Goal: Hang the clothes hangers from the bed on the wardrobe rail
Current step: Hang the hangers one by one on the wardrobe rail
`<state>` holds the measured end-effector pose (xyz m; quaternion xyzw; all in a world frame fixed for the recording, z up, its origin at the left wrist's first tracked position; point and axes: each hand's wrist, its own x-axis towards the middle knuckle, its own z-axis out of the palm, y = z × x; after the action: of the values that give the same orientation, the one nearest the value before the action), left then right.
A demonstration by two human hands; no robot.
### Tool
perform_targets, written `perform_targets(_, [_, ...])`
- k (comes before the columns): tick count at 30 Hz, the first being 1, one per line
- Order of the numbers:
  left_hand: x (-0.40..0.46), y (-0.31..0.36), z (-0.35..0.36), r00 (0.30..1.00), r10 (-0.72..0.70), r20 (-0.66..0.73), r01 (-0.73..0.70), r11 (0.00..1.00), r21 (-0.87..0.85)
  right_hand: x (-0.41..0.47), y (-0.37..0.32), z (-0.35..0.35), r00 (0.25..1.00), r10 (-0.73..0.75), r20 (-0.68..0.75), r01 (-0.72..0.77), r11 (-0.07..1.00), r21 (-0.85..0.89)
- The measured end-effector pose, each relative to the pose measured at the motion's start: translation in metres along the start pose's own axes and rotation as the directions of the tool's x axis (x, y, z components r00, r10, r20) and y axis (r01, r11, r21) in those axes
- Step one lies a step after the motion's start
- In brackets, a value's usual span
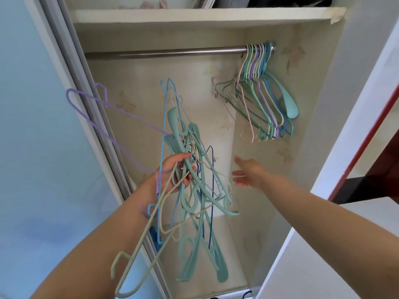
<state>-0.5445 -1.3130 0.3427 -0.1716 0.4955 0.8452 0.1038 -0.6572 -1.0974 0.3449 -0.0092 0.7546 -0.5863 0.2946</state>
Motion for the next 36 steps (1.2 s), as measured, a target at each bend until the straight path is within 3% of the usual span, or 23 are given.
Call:
perform_targets(2, [0.0, -0.001, 0.001, 1.0, -0.001, -0.008, 0.001, 1.0, -0.002, -0.008, 0.016, 0.02, 0.97, -0.233, 0.065, 0.239, 0.882, -0.405])
perform_targets(4, [-0.001, -0.002, 0.002, 1.0, -0.002, -0.011, 0.002, 1.0, -0.001, -0.022, 0.019, 0.036, 0.876, -0.425, 0.227, 0.468, 0.643, -0.606])
perform_targets(8, [-0.004, -0.005, 0.0, 1.0, 0.004, -0.006, -0.004, 1.0, -0.02, -0.036, 0.023, 0.053, 0.835, -0.277, 0.476, 0.549, 0.49, -0.677])
perform_targets(11, [-0.006, -0.007, -0.003, 1.0, -0.007, 0.021, 0.008, 0.999, -0.039, -0.039, 0.037, 0.058, 0.842, -0.196, 0.503, 0.54, 0.322, -0.778])
perform_targets(18, [-0.01, -0.002, -0.008, 1.0, 0.009, 0.009, -0.008, 0.996, -0.089, -0.01, 0.092, 0.044, 0.885, -0.294, 0.361, 0.435, 0.244, -0.867])
perform_targets(22, [-0.007, 0.006, -0.003, 0.999, 0.03, -0.018, -0.031, 0.997, -0.064, 0.001, 0.123, 0.021, 0.807, -0.538, 0.242, 0.403, 0.205, -0.892])
perform_targets(24, [-0.005, 0.009, -0.001, 0.999, 0.028, -0.027, -0.029, 0.998, -0.055, 0.003, 0.132, 0.008, 0.772, -0.614, 0.165, 0.385, 0.244, -0.89])
perform_targets(28, [0.0, 0.01, 0.006, 1.0, 0.008, -0.016, -0.009, 0.997, -0.072, 0.004, 0.143, -0.014, 0.823, -0.543, 0.165, 0.417, 0.383, -0.824])
perform_targets(36, [0.011, 0.0, 0.015, 0.995, 0.022, 0.096, -0.015, 0.997, -0.07, 0.003, 0.163, -0.031, 0.588, -0.805, 0.076, 0.556, 0.334, -0.761])
